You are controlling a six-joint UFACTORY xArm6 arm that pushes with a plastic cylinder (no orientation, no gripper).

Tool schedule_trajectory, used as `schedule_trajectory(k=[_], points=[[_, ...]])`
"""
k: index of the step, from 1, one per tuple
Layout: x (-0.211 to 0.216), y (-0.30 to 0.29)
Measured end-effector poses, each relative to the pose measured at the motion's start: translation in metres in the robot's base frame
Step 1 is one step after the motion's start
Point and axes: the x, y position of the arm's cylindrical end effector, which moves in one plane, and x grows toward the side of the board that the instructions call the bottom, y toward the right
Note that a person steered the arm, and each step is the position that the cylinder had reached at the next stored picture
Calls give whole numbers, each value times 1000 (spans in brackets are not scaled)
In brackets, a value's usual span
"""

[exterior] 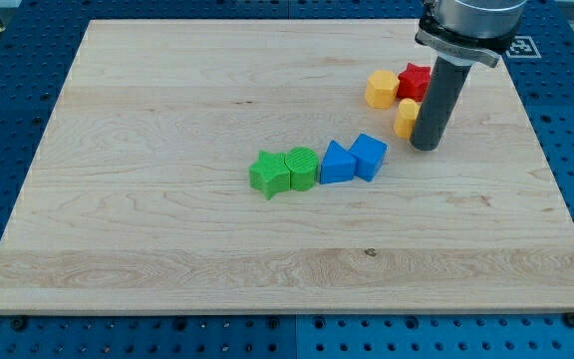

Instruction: Push yellow heart above blue hexagon

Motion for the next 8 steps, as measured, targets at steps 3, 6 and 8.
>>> schedule_trajectory(k=[3,6,8], points=[[-17,29],[-18,14],[-18,15]])
